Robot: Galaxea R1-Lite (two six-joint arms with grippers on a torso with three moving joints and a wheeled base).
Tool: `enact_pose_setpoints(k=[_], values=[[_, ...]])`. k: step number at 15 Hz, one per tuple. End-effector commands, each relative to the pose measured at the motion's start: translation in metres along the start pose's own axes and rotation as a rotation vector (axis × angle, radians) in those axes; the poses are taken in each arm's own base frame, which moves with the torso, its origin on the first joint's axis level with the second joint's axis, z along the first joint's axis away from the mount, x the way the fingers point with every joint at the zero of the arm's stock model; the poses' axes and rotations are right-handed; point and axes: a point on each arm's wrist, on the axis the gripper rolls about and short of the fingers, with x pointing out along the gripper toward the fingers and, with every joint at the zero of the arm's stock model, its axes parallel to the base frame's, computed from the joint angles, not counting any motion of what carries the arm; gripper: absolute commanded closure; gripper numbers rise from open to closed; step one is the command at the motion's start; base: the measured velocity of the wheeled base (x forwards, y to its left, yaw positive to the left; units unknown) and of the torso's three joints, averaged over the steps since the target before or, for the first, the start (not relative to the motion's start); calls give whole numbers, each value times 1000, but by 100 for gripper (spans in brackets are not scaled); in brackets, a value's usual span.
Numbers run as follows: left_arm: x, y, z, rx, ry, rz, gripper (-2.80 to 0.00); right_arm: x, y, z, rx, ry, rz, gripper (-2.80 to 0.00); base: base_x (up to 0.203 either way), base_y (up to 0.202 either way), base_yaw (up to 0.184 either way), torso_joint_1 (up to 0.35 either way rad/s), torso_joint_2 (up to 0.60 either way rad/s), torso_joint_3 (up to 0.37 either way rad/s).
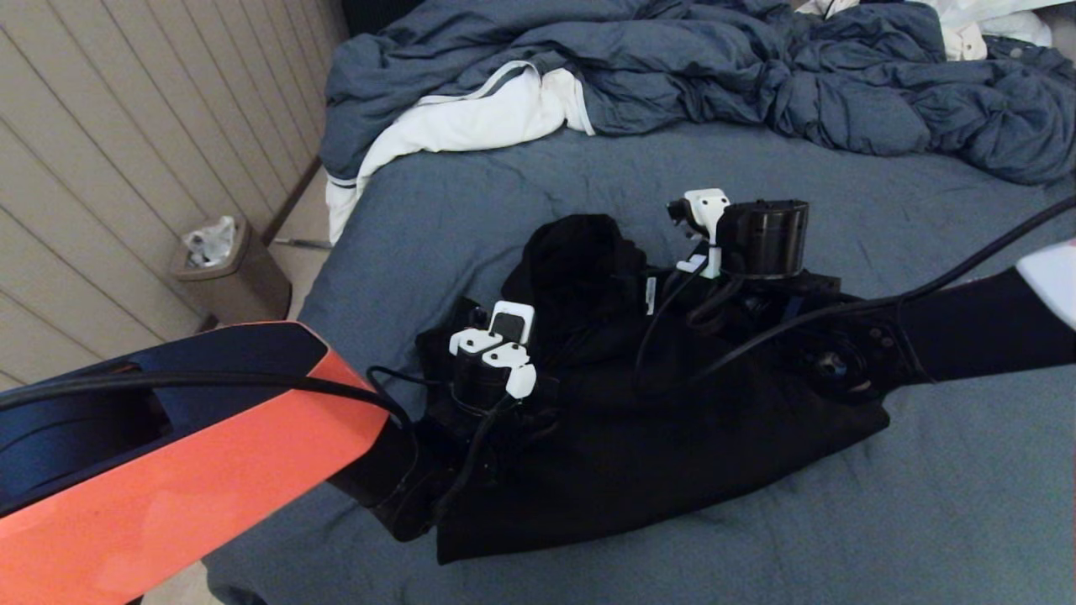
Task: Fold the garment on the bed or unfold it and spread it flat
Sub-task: Fold the black sweatshirt
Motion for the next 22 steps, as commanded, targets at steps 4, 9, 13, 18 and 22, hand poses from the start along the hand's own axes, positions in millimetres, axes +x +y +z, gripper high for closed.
enact_pose_setpoints(k=[4,9,13,18,22], values=[[0,0,1,-4,-9,2,0,3,1,7,1,2,-1,-280,0,0,0,0,0,0],[0,-1,0,-3,-8,0,0,3,2,7,1,0,-1,-280,0,0,0,0,0,0],[0,-1,-2,-2,-4,3,0,4,0,6,-2,2,1,-280,0,0,0,0,0,0],[1,-1,-3,0,-1,1,0,-6,-1,23,17,-57,35,-280,0,0,0,0,0,0],[0,0,-3,0,-1,3,0,-14,-1,28,80,-66,81,-280,0,0,0,0,0,0]])
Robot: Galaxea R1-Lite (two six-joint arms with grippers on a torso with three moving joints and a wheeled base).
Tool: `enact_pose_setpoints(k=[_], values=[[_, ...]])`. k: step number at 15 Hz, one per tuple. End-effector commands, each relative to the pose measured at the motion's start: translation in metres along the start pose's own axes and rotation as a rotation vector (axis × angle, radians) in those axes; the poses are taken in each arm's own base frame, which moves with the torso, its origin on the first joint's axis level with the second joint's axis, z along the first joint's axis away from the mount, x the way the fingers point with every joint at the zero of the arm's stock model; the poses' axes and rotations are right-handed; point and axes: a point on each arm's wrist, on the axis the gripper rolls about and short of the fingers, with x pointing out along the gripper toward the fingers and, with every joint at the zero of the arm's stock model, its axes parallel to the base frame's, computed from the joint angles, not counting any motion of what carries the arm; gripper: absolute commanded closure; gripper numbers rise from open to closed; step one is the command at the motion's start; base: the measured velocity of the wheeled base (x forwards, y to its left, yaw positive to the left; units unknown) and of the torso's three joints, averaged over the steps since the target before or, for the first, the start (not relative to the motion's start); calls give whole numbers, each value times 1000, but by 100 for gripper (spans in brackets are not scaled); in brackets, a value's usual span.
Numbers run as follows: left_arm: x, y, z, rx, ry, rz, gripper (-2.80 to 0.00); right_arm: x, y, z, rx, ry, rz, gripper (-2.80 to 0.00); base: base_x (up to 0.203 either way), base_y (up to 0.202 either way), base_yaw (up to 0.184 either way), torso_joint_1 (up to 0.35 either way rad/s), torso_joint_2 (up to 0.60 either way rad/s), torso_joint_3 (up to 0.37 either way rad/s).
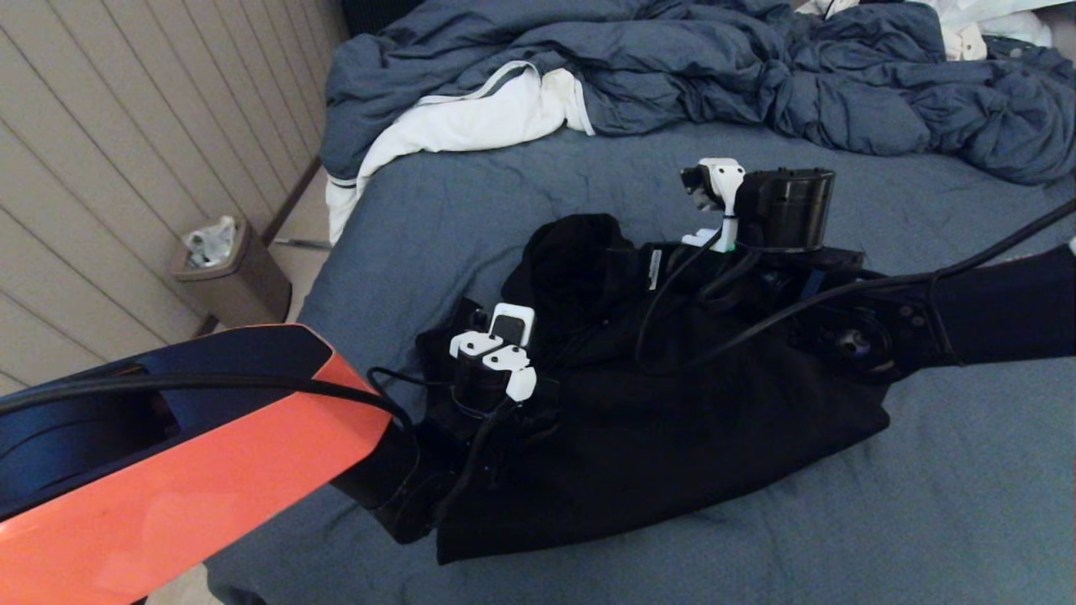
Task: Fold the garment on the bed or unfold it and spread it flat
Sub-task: Fold the black sweatshirt
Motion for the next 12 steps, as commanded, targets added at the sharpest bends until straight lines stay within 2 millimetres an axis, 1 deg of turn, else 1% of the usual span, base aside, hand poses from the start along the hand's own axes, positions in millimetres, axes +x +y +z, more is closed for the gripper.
enact_pose_setpoints(k=[1,3,4,6,10,12], values=[[0,0,0,-3,-5,3,0,-3,0,5,34,-16,2,-280,0,0,0,0,0,0],[-1,0,1,-6,-12,2,0,-3,0,10,42,-32,5,-280,0,0,0,0,0,0],[-1,-1,1,-5,-11,1,0,-3,1,15,44,-50,7,-280,0,0,0,0,0,0],[-3,-2,3,-7,-16,-5,0,4,3,24,48,-85,5,-280,0,0,0,0,0,0],[-15,-10,4,-7,-26,-31,0,49,5,6,39,-71,-8,-280,0,0,0,0,0,0],[-20,-13,3,-3,-20,-41,0,67,7,-3,36,-70,-12,-280,0,0,0,0,0,0]])
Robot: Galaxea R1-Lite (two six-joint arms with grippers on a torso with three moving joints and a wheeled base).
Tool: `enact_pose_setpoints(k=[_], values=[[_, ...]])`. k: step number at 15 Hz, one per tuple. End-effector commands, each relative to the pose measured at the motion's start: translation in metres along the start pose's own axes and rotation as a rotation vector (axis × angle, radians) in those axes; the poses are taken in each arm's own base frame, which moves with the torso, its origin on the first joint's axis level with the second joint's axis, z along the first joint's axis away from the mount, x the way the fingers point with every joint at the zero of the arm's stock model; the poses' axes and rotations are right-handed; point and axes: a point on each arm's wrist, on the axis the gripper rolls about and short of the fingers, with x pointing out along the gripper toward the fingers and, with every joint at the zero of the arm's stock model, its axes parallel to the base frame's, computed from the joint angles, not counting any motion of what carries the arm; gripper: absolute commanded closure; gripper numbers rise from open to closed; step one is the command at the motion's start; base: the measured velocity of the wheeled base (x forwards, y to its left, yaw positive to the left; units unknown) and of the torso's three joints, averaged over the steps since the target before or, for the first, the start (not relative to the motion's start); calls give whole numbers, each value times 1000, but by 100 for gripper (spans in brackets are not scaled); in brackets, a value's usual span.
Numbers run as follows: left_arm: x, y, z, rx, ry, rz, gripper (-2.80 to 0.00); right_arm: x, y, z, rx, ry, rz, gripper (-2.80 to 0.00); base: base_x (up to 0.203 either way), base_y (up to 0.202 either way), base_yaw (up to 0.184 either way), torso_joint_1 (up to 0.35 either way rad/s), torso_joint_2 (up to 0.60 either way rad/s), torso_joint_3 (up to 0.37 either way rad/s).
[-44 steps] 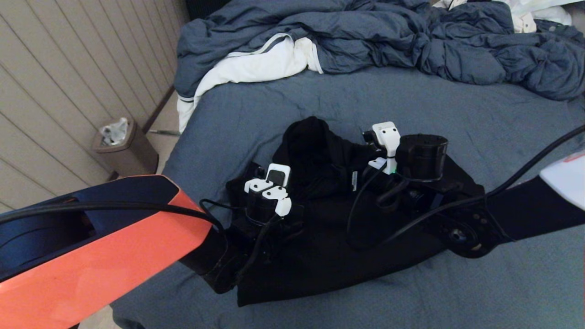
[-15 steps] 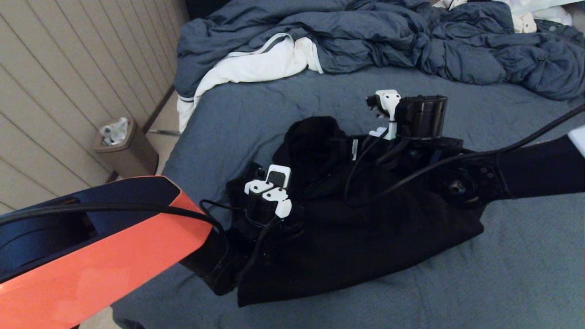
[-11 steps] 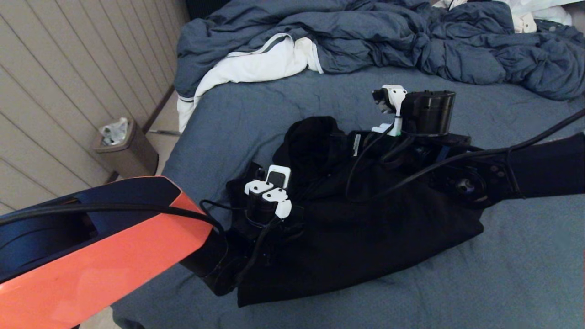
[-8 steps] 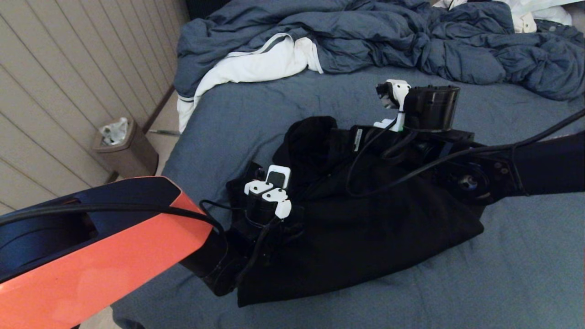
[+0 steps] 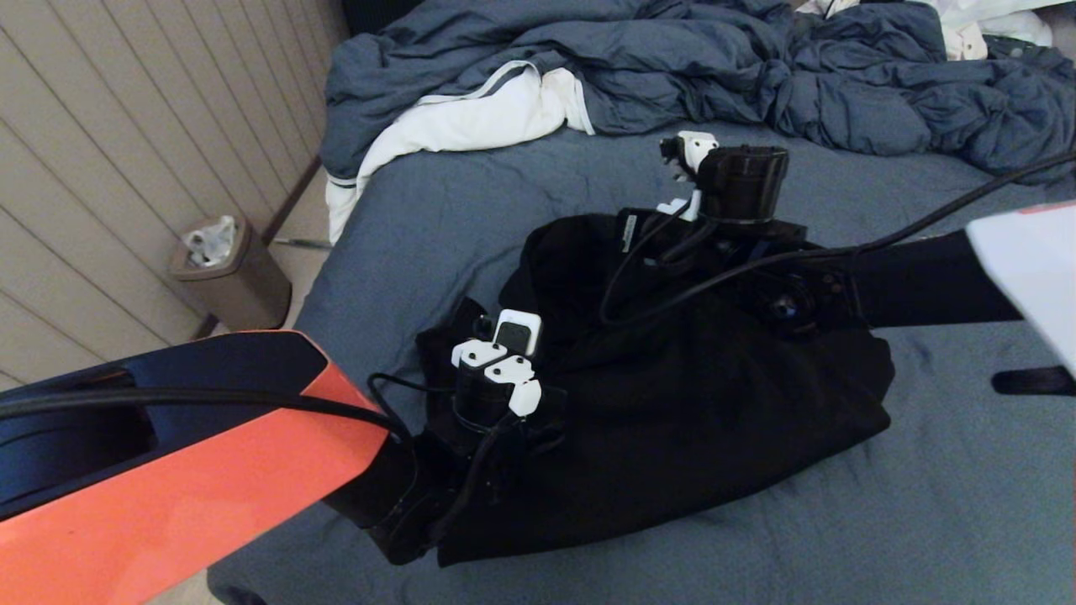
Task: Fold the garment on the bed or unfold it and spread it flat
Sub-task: Fold the black sweatshirt
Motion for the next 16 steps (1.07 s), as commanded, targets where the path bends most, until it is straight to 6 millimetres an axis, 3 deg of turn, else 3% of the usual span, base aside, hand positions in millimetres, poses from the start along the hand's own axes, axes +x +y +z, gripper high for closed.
enact_pose_setpoints(k=[1,5,12,13,16], values=[[-5,-3,1,-2,-3,-10,0,22,2,-23,-5,24,-9,-280,0,0,0,0,0,0],[-5,-6,-3,-1,6,-18,0,28,9,-32,-10,35,-9,-280,0,0,0,0,0,0],[-3,-7,-4,0,7,-17,0,33,11,-26,-12,47,-8,-280,0,0,0,0,0,0],[-3,-7,-4,1,7,-17,0,32,11,-27,-13,54,-9,0,0,0,0,0,0,0],[-3,-7,-5,1,9,-17,0,31,10,-26,-18,78,-13,0,0,0,0,0,0,0]])
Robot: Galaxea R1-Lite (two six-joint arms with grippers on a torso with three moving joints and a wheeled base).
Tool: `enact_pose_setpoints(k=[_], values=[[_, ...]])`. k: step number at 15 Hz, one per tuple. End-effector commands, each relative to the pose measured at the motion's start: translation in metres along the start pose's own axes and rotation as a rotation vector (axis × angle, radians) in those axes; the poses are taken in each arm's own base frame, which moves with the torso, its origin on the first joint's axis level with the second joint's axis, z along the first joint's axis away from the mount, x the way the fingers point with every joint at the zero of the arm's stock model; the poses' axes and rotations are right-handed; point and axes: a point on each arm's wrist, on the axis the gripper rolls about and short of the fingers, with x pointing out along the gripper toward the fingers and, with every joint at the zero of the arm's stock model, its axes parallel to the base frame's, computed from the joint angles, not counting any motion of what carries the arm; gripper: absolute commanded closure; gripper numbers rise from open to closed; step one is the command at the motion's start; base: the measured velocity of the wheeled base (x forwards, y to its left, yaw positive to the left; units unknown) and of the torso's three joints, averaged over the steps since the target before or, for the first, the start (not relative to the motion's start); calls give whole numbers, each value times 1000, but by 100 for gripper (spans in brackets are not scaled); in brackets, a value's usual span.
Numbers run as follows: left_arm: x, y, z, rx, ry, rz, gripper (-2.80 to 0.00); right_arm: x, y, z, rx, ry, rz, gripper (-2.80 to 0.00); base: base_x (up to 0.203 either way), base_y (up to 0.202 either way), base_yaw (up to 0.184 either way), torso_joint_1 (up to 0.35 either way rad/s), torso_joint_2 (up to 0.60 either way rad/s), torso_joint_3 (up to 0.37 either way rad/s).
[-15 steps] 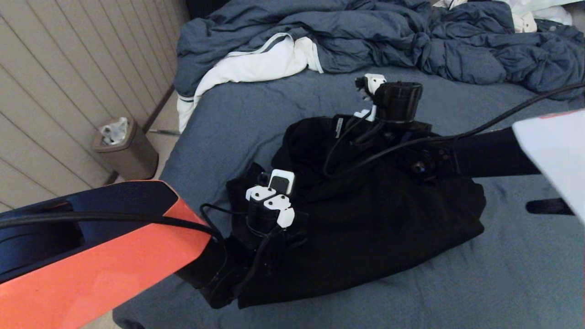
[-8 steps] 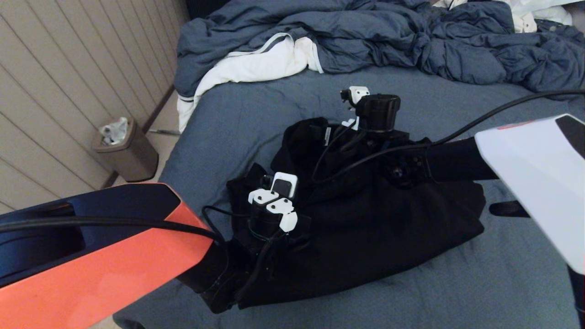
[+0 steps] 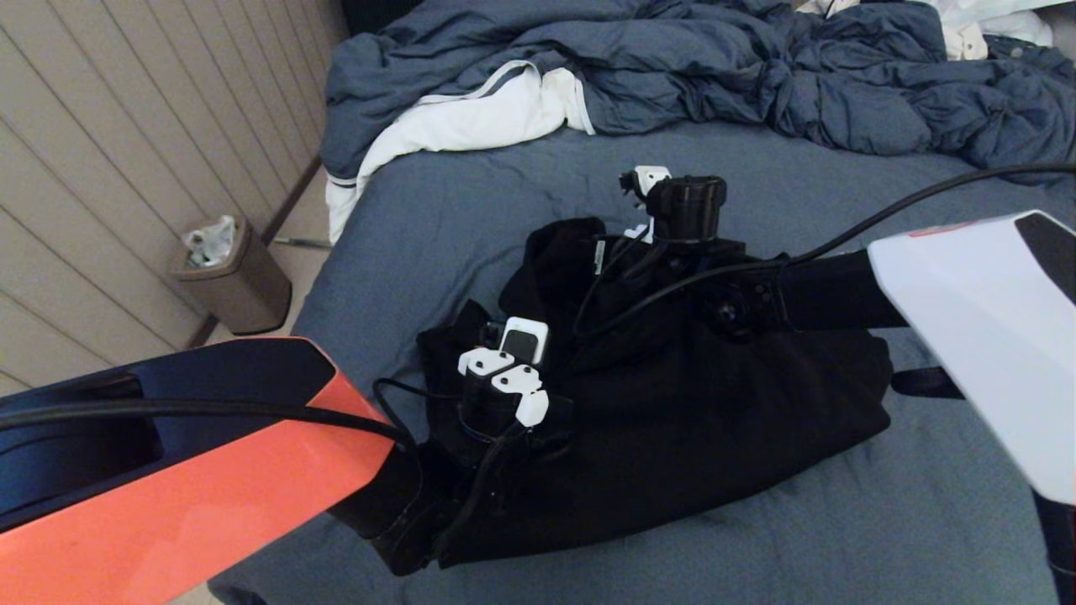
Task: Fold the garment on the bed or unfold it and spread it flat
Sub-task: Fold the black sweatshirt
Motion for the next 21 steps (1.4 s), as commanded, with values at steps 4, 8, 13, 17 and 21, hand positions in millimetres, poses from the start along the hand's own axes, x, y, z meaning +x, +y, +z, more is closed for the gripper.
enact_pose_setpoints(k=[4,8,13,17,21], values=[[1,0,-1,-2,-1,3,0,-1,0,5,5,-19,1,0,0,0,0,0,0,0],[1,0,-2,-1,0,3,0,-3,1,14,10,-45,3,0,0,0,0,0,0,0],[1,0,-2,-1,0,3,0,-16,1,36,18,-88,10,0,0,0,0,0,0,0],[1,0,-2,-1,1,3,0,-29,1,47,32,-9,9,0,0,0,0,0,0,0],[1,0,-2,-1,2,3,0,-28,-9,59,173,88,43,0,0,0,0,0,0,0]])
